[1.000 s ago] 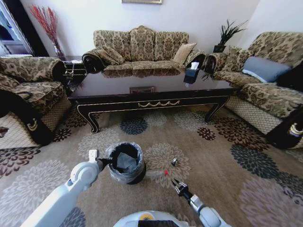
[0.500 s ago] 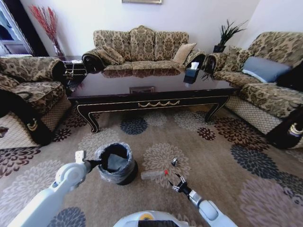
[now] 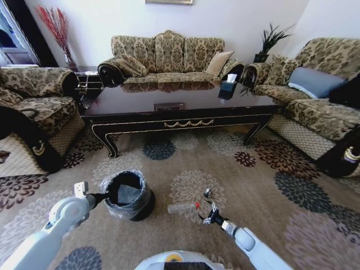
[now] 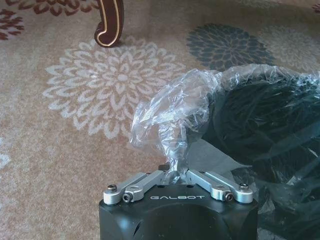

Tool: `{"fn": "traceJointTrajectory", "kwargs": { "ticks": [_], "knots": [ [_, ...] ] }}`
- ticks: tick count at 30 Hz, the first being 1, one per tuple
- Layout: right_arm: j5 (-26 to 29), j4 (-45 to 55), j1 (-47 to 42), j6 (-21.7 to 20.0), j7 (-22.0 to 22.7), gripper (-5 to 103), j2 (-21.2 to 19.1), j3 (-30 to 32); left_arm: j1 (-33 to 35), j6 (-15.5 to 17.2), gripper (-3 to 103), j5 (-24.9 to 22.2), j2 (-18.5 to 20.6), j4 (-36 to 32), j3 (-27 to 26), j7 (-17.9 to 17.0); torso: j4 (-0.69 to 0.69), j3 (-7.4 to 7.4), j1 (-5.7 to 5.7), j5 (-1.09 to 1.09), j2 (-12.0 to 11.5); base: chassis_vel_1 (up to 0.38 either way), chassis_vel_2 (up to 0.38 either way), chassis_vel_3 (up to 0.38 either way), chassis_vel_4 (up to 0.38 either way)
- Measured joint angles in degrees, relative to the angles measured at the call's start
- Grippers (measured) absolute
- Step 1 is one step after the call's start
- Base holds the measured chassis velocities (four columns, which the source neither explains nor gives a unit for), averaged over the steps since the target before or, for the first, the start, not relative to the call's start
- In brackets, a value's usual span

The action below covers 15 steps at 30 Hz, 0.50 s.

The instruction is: Move to the front of the table and pick up the trash from the floor, then place it into the trash bin.

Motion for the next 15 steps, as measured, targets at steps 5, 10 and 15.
{"fn": "traceJointTrajectory", "kwargs": {
  "ticks": [5,10,15],
  "knots": [
    [-1.78,-1.34,4.45,0.98,-1.30,100,-1.56,-4.94,-0.12,0.00,2,-0.03,0.05,0.00,-0.05,-0.37,0.00,0.00,0.00,0.00,0.00,0.000,0.000,0.000,0.000],
    [-2.13,-2.98,8.46,1.36,-2.26,100,-1.93,-9.32,0.01,0.00,2,-0.28,-0.22,0.00,-0.78,-0.64,0.01,0.00,0.00,-0.01,0.00,0.000,0.000,0.000,0.000],
    [-2.50,-6.44,12.08,1.46,-2.38,100,-0.79,-12.99,0.66,0.00,2,-0.64,-0.30,0.19,-2.15,-1.09,0.01,0.00,0.00,0.01,0.00,0.000,0.000,0.000,0.000]
  ]
}}
